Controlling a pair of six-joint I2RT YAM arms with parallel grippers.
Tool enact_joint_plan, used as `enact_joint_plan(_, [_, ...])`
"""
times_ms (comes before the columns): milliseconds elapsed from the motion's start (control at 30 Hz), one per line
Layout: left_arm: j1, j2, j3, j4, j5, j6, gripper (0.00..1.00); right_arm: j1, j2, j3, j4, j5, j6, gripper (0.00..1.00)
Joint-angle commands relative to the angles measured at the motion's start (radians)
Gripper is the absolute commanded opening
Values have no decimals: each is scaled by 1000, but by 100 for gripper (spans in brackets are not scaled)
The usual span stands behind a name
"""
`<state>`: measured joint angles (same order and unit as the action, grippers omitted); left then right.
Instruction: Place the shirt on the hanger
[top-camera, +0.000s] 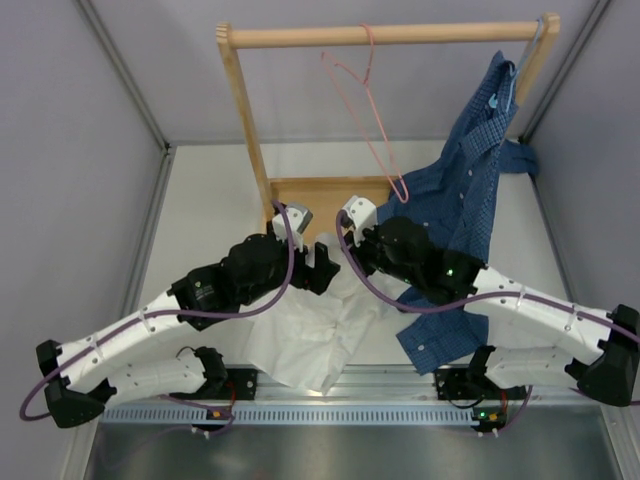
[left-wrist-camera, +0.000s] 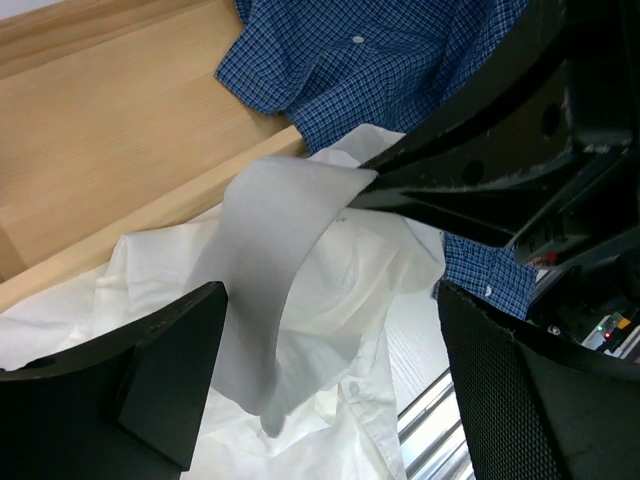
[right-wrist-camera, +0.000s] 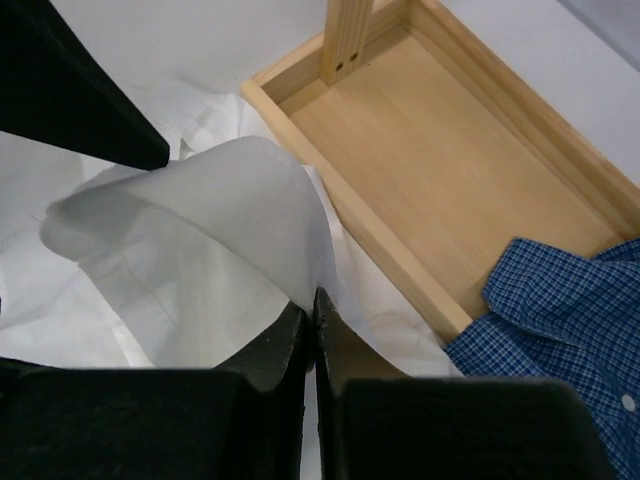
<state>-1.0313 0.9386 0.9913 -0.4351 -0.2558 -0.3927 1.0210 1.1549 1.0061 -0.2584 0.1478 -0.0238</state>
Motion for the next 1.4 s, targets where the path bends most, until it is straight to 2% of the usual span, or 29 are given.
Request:
enact_joint_plan(0, [0,2,24,19,10,58,88,13,-17,113,-53,70,-7,0])
enact_joint_plan(67, [-1,8,14,21,15,57,83,13,-14,129,-102,91,4,0])
enact_joint_plan(167, [-24,26,4,27,46,58,65,8,-3,138,-136,113,16,0])
enact_joint_plan(200, [-36,31,1,27,3,72,60,5,6,144,-143,111,30,0])
enact_joint_plan(300, [-75,48,-13,29,-136,90,59,4,9,154,-163,79,54,0])
enact_joint_plan(400, [-75,74,-23,32,-204,86,65,4,6,163,-173,18,59,0])
enact_joint_plan(467, [-76,84,-32,45,-237,89,64,5,6,172,-177,-2,59,0])
enact_joint_plan(500, [-78,97,-36,56,-250,87,60,4,8,173,-185,-2,61,0])
enact_joint_plan(533, [-78,103,-37,58,-273,89,52,4,6,173,-188,-2,64,0])
enact_joint_plan(567, [-79,111,-40,56,-293,89,33,4,5,175,-191,1,62,0])
enact_joint_plan(700, [-79,124,-52,65,-329,80,27,2,-18,174,-200,-16,70,0])
enact_joint_plan(733, [-79,123,-56,70,-323,81,22,2,-24,173,-200,-25,70,0])
enact_joint_plan(800, [-79,117,-51,72,-309,81,0,1,-40,170,-200,-21,76,0])
enact_joint_plan(833, [-79,108,-48,73,-303,81,0,-1,-43,167,-200,-17,79,3])
enact_joint_plan(900, [-79,89,-39,72,-274,77,0,-2,-58,163,-200,-19,94,34])
enact_joint_plan(933, [-79,79,-36,70,-263,77,0,-2,-66,164,-200,-31,99,56])
enact_joint_plan(967, [-79,59,-33,68,-251,71,0,-2,-87,173,-206,-39,108,61])
enact_joint_plan(1133, [-79,-1,-45,67,-189,51,0,-2,-155,291,-295,2,102,73])
enact_joint_plan(1200, [-79,-32,-55,68,-195,32,0,-4,-146,408,-375,38,76,74])
enact_joint_plan(1267, [-79,-46,-72,68,-206,11,0,-4,-114,516,-418,145,42,83])
enact_joint_plan(1367, [-79,-64,-86,73,-218,-17,0,-16,-74,629,-458,335,-17,89])
